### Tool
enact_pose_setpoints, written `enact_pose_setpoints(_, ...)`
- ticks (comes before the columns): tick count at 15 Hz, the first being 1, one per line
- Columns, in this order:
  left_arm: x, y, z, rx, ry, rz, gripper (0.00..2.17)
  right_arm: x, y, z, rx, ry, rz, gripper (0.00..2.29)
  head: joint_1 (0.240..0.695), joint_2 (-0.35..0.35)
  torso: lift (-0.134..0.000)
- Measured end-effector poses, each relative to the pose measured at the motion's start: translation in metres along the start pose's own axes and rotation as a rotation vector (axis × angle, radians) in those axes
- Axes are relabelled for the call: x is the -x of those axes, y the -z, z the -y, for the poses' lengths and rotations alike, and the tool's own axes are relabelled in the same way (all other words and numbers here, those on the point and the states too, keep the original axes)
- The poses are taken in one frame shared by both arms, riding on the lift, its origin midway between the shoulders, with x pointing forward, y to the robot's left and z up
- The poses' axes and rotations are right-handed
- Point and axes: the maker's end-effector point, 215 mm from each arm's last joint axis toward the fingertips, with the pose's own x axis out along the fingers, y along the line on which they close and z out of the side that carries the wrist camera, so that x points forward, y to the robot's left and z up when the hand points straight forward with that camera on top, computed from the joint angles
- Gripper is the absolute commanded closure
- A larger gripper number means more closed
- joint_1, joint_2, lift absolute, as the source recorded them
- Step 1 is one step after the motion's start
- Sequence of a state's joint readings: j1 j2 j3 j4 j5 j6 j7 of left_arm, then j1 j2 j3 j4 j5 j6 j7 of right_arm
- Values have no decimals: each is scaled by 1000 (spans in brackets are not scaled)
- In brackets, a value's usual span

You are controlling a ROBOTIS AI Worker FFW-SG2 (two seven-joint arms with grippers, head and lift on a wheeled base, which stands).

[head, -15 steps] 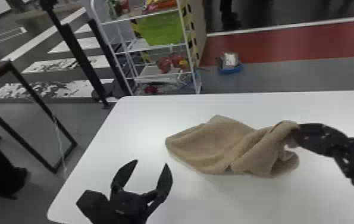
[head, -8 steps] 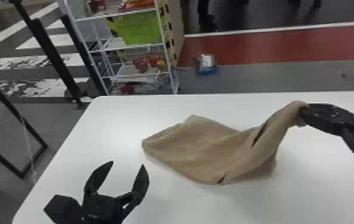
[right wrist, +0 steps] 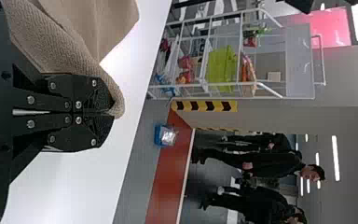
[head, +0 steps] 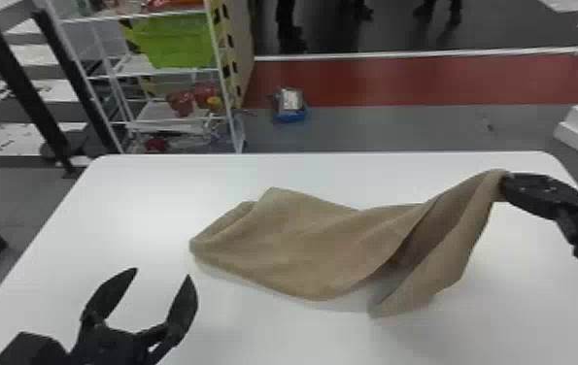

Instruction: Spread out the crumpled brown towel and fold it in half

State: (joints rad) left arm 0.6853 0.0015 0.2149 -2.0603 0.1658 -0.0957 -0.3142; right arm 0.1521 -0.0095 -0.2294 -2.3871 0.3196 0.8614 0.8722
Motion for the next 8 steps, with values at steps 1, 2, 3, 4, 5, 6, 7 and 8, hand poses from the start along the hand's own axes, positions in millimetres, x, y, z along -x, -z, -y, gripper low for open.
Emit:
enact_pose_setpoints(1,0,0,1,-1,7,1,90,-4,-1,13,101,4,9,1656,695,42,-123)
enact_pose_setpoints(2,-1,0,1,-1,9,1,90,-9,-9,21,217,-10,39,1656,695,30,-123)
enact_pose_setpoints(3,-1,0,1,0,9,1,90,-14,-21,26,353,-27,79,1656,695,26,-123)
enact_pose_setpoints(4,-2,1,2,1,9,0,90,-19,-32,23,471,-61,107,1656,695,30,-123)
enact_pose_setpoints(5,-2,2,2,2,10,-1,90,-20,-44,11,594,-107,139,1656,695,40,-123)
enact_pose_setpoints(6,-3,2,2,2,10,-1,90,-21,-54,-11,767,-166,170,1652,695,57,-123)
enact_pose_setpoints(7,-3,2,2,3,11,-2,90,-25,-47,-36,921,-231,153,1646,695,104,-123)
enact_pose_setpoints(8,-2,3,2,3,13,-3,90,-27,-32,-55,1037,-288,116,1646,695,125,-123)
